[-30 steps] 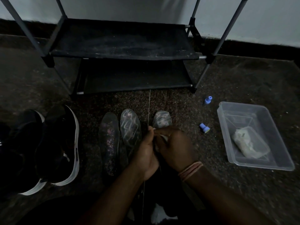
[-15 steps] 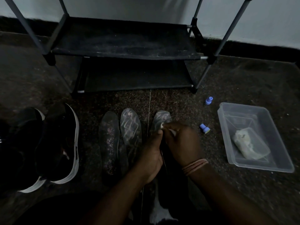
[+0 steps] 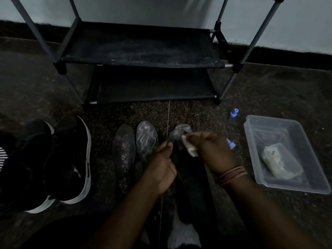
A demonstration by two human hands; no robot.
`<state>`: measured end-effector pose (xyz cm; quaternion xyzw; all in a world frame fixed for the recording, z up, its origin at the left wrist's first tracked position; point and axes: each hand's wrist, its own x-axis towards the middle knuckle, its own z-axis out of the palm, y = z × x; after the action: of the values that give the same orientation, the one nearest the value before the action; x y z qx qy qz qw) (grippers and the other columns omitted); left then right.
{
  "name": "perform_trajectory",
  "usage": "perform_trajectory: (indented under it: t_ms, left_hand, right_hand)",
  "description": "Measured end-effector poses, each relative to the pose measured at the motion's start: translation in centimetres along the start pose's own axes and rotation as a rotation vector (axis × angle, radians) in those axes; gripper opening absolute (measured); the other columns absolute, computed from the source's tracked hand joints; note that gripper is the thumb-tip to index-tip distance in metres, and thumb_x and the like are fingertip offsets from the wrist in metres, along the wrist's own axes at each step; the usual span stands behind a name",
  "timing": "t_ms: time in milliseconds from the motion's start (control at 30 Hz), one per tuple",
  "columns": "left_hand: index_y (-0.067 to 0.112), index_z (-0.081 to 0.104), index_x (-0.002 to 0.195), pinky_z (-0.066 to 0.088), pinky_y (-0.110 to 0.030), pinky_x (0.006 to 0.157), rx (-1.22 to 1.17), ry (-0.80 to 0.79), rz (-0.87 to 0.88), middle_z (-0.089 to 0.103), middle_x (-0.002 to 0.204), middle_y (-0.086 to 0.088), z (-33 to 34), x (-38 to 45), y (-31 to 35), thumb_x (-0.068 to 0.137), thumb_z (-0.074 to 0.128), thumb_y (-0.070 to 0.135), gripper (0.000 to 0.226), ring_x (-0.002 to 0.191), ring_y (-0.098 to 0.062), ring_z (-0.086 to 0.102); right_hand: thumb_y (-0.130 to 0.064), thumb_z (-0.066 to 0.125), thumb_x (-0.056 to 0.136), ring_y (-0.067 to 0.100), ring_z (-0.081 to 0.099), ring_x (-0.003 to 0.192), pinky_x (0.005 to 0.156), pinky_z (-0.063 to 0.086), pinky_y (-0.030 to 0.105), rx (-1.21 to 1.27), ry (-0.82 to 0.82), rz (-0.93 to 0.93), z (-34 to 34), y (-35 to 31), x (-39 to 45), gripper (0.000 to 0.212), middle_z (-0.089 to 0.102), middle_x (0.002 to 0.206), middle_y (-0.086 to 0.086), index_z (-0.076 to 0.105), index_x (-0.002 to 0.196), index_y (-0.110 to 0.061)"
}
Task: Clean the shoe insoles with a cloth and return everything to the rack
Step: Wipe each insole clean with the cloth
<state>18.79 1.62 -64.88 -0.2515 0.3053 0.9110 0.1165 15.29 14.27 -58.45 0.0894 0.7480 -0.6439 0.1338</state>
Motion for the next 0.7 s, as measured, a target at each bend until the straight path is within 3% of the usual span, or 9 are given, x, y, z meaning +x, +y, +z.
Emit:
perform_trajectory:
  t_ms: [100,200,300,400,500,600,700]
  left_hand:
    - [0.004,0.057,0.136,0.054,-0.04,0.096,-0.022,0.054,-0.02,0.068,0.129,-0.017,-0.3,0.2,0.2,0.106,0.042,0.012,0.034,0.119,-0.029,0.065]
    - [0.005,0.053,0.139,0.049,-0.045,0.105,-0.06,0.097,-0.015,0.067,0.13,-0.017,-0.5,0.6,0.3,0.105,0.043,0.011,0.036,0.122,-0.03,0.063]
    - [0.003,0.052,0.14,0.047,-0.045,0.107,-0.093,0.091,-0.002,0.064,0.132,-0.021,-0.6,0.6,0.5,0.104,0.046,0.011,0.038,0.123,-0.032,0.062]
    - [-0.004,0.053,0.138,0.047,-0.042,0.109,-0.112,0.045,-0.029,0.06,0.135,-0.025,-0.4,0.2,0.5,0.098,0.05,0.009,0.042,0.124,-0.033,0.06]
    - [0.0,0.059,0.124,0.054,-0.033,0.094,-0.091,0.022,-0.029,0.065,0.123,-0.023,-0.1,-0.1,0.1,0.098,0.048,0.005,0.029,0.104,-0.026,0.068]
    - [-0.002,0.057,0.127,0.052,-0.037,0.1,-0.08,-0.026,-0.044,0.065,0.128,-0.022,0.4,-0.3,-0.3,0.099,0.047,0.005,0.031,0.111,-0.026,0.066]
    - [-0.003,0.056,0.131,0.051,-0.038,0.104,-0.097,-0.067,-0.065,0.067,0.128,-0.021,0.6,-0.5,-0.4,0.1,0.047,0.005,0.033,0.116,-0.026,0.065]
  right_hand:
    - [-0.019,0.066,0.086,0.016,0.052,0.057,0.059,0.044,0.03,0.094,0.154,0.005,-1.5,-0.3,1.1,0.016,0.059,0.059,0.004,0.074,0.078,-0.007]
    - [-0.019,0.063,0.089,0.024,0.059,0.066,0.065,0.051,0.038,0.101,0.208,0.019,-1.8,0.1,1.5,0.016,0.067,0.071,0.011,0.072,0.077,-0.015]
    - [-0.012,0.064,0.089,0.012,0.065,0.064,0.062,0.054,0.025,-0.242,0.116,-0.189,-1.0,1.2,1.0,0.011,0.072,0.075,0.003,0.073,0.087,-0.017]
    - [-0.012,0.067,0.087,0.0,0.061,0.079,0.073,0.044,0.009,-0.623,-0.047,-0.525,0.3,2.6,-0.4,0.014,0.071,0.091,-0.005,0.075,0.094,-0.021]
    - [-0.024,0.055,0.093,0.011,0.06,0.08,0.073,0.048,0.022,-0.843,-0.22,-0.628,1.6,3.5,-1.1,0.019,0.065,0.091,0.003,0.074,0.094,-0.02]
    - [-0.034,0.043,0.09,0.021,0.06,0.073,0.067,0.047,0.03,-0.876,-0.04,-0.696,0.3,3.2,-0.2,0.038,0.066,0.082,0.011,0.072,0.08,-0.012]
    - [-0.025,0.048,0.09,0.024,0.062,0.071,0.065,0.051,0.036,-0.821,0.088,-0.669,-0.3,3.0,-0.1,0.031,0.067,0.078,0.01,0.069,0.076,-0.008]
